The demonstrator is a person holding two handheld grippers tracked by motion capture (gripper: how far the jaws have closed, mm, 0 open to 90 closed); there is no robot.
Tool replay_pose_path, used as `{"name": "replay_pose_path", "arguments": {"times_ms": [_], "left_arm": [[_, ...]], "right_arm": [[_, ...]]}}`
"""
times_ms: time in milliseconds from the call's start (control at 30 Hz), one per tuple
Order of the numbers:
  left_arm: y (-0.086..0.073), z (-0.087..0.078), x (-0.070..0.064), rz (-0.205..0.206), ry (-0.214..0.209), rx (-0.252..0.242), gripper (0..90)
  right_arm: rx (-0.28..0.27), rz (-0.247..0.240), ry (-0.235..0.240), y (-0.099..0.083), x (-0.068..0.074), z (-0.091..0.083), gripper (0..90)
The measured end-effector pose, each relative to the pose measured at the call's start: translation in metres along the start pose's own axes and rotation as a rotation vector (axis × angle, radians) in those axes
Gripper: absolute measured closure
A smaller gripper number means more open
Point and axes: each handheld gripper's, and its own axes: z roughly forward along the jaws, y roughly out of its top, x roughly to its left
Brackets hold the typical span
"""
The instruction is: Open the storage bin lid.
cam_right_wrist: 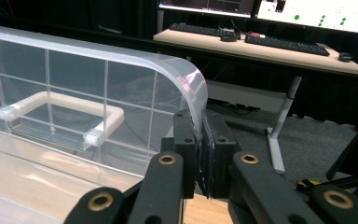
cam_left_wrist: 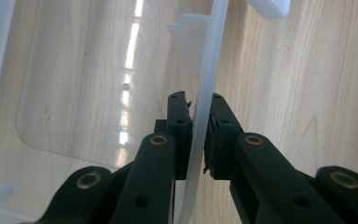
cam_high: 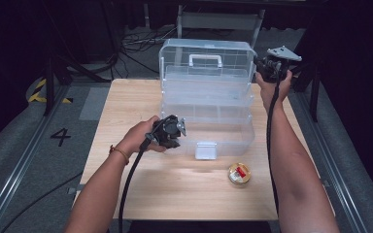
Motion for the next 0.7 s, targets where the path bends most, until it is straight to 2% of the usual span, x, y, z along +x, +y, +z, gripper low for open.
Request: {"name": "replay_pose_path", "arguments": {"times_ms": [133, 333, 500, 567, 700], "left_arm": [[0.003, 0.001, -0.005, 0.033, 0.044, 0.023, 81.6], [0.003, 0.001, -0.004, 0.027, 0.035, 0.024, 81.6], [0.004, 0.001, -0.006, 0.027, 0.047, 0.037, 81.4], [0.004, 0.001, -0.006, 0.029, 0.045, 0.040, 81.4], [0.004, 0.001, -0.006, 0.022, 0.045, 0.034, 81.4]], "right_arm": [[0.017, -0.006, 0.008, 0.003, -0.003, 0.008, 85.4], [0.042, -0.002, 0.018, 0.003, -0.007, 0.023, 85.0], [0.064, -0.024, 0.013, 0.003, -0.009, 0.034, 84.6], [0.079, -0.014, 0.019, 0.004, -0.011, 0.039, 84.6], [0.111, -0.027, 0.015, 0.006, -0.011, 0.049, 84.3]]}}
